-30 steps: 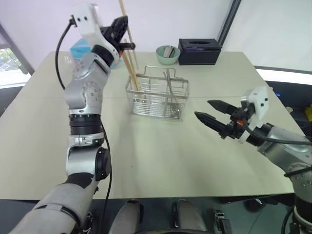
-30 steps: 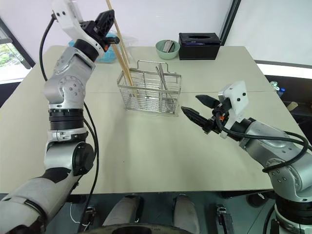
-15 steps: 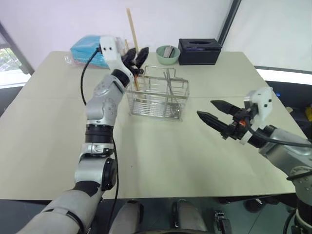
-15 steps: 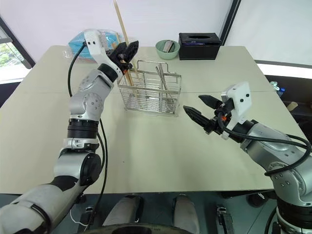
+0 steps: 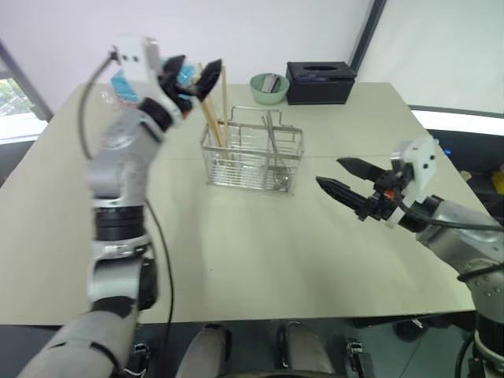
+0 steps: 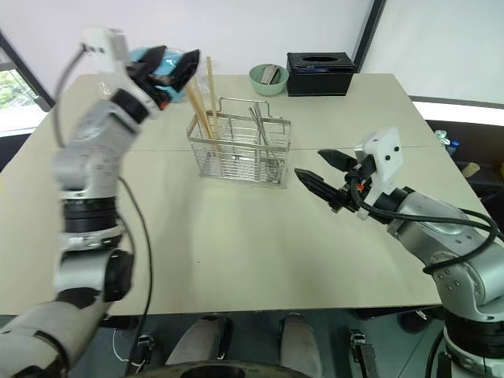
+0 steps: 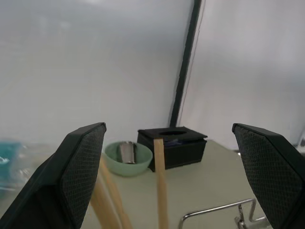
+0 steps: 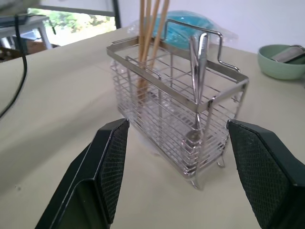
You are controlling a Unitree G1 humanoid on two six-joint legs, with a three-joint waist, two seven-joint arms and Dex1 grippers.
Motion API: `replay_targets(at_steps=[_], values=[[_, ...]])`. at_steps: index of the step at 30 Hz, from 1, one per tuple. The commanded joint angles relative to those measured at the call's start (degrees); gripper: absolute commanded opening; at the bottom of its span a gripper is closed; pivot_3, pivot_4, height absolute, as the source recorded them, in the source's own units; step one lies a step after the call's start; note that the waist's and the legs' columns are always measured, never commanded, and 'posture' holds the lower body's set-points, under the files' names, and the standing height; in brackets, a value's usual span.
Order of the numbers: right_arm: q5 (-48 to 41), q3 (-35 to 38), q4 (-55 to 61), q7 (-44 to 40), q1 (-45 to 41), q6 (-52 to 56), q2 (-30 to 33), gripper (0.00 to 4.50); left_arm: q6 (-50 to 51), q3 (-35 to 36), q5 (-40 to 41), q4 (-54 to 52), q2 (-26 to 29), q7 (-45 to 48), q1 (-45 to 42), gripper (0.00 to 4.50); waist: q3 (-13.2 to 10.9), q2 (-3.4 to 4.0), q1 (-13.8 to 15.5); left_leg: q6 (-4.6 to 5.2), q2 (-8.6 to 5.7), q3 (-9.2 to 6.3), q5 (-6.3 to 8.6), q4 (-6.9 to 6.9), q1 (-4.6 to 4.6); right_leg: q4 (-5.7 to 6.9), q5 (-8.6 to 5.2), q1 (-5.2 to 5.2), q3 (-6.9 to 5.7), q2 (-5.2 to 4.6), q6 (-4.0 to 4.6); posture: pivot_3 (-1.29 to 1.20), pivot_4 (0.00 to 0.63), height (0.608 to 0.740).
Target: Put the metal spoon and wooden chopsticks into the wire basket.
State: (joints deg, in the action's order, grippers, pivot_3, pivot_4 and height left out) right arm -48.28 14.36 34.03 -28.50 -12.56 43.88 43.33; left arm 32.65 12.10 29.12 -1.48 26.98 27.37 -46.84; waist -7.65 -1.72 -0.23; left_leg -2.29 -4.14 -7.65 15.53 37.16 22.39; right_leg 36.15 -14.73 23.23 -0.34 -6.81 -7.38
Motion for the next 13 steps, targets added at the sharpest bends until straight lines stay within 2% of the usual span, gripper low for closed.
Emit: replay_targets(at_steps=[1,3,6,9,13], values=[[1.67,-0.71,-1.34,-5.56,-2.63,-3.22,2.0,3.38,5.77,1.31,4.53,-9.96,11.56,11.83,5.31,4.48,-0.02,0.04,-0.32,0.0,0.01,-0.03,0.0,-0.01,-0.01,0.0,-0.01,-0.02,0.0,0.0,0.01,0.0,0.15,0.654],[2.65,-1.48,-2.96,-8.59,-3.75,-4.47,2.75,3.38,6.55,1.68,5.8,-13.45,17.79,16.97,9.52,4.48,-0.07,0.12,-0.5,0.0,0.03,-0.03,0.0,-0.01,-0.01,-0.02,-0.01,-0.03,0.01,-0.02,0.02,0.0,0.15,0.654],[4.09,-3.07,-6.57,-12.78,-6.91,-6.11,3.5,3.38,7.25,5.81,7.79,-18.34,26.62,24.52,17.94,4.48,-0.11,0.13,-0.3,0.0,0.03,-0.07,0.01,0.06,-0.02,-0.05,-0.11,-0.11,0.0,-0.03,0.2,0.0,0.15,0.654],[5.96,-4.67,-10.19,-15.75,-9.96,-7.7,3.51,3.38,8.75,9.57,9.68,-19.47,30.09,25.27,21.24,4.48,-0.13,0.11,0.08,0.0,0.04,-0.1,0.01,0.06,-0.02,-0.05,-0.14,-0.11,0.0,-0.05,0.26,0.0,0.15,0.654],[8.67,-6.53,-13.58,-17.69,-12.82,-9.83,2.41,3.38,9.33,11.38,9.37,-19.62,31.55,24.1,22.96,4.48,-0.14,0.14,0.48,0.01,0.04,-0.09,0.01,0.04,-0.03,-0.09,-0.14,-0.1,0.0,-0.06,0.26,0.0,0.15,0.654]])
